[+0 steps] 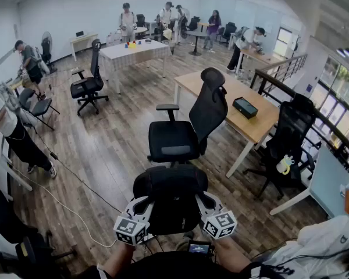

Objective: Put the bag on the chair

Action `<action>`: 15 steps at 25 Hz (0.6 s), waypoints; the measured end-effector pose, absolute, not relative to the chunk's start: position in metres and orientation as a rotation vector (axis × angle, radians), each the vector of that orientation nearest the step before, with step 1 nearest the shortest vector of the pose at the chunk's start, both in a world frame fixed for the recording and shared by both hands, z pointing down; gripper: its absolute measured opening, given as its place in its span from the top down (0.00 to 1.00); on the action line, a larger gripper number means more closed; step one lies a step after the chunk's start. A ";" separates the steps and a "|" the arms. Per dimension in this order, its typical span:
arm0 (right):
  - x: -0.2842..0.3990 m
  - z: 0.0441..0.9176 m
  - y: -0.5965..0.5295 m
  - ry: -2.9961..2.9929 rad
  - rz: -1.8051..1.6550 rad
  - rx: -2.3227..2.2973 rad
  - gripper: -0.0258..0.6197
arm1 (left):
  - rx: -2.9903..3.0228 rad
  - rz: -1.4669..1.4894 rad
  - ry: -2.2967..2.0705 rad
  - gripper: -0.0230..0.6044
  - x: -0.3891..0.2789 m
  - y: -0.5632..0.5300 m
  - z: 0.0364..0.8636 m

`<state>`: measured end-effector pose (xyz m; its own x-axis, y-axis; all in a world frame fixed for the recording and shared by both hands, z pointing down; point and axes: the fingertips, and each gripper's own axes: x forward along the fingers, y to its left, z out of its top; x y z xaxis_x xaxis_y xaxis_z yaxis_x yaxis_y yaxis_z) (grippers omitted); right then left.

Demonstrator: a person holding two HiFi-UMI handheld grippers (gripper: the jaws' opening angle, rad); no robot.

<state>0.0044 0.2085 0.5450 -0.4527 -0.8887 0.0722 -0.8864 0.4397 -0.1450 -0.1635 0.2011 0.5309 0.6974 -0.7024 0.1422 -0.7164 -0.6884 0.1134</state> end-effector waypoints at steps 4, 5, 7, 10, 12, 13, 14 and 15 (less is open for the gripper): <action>-0.019 0.555 0.234 2.647 -0.337 -1.640 0.91 | 2.717 0.156 -1.192 0.92 -0.187 0.231 0.547; -0.025 0.557 0.241 2.654 -0.346 -1.634 0.91 | 2.710 0.158 -1.210 0.92 -0.193 0.238 0.548; -0.035 0.559 0.255 2.676 -0.359 -1.616 0.91 | 2.689 0.152 -1.243 0.92 -0.203 0.253 0.548; -0.047 0.562 0.272 2.717 -0.371 -1.570 0.91 | 2.655 0.143 -1.258 0.92 -0.213 0.273 0.548; -0.051 0.566 0.282 2.747 -0.386 -1.542 0.90 | 2.638 0.157 -1.246 0.92 -0.216 0.287 0.552; -0.052 0.567 0.286 2.761 -0.390 -1.528 0.90 | 2.630 0.166 -1.246 0.92 -0.217 0.293 0.553; -0.052 0.568 0.292 2.772 -0.389 -1.515 0.90 | 2.623 0.171 -1.249 0.92 -0.217 0.299 0.554; -0.052 0.568 0.296 2.777 -0.386 -1.507 0.90 | 2.617 0.171 -1.254 0.92 -0.216 0.305 0.555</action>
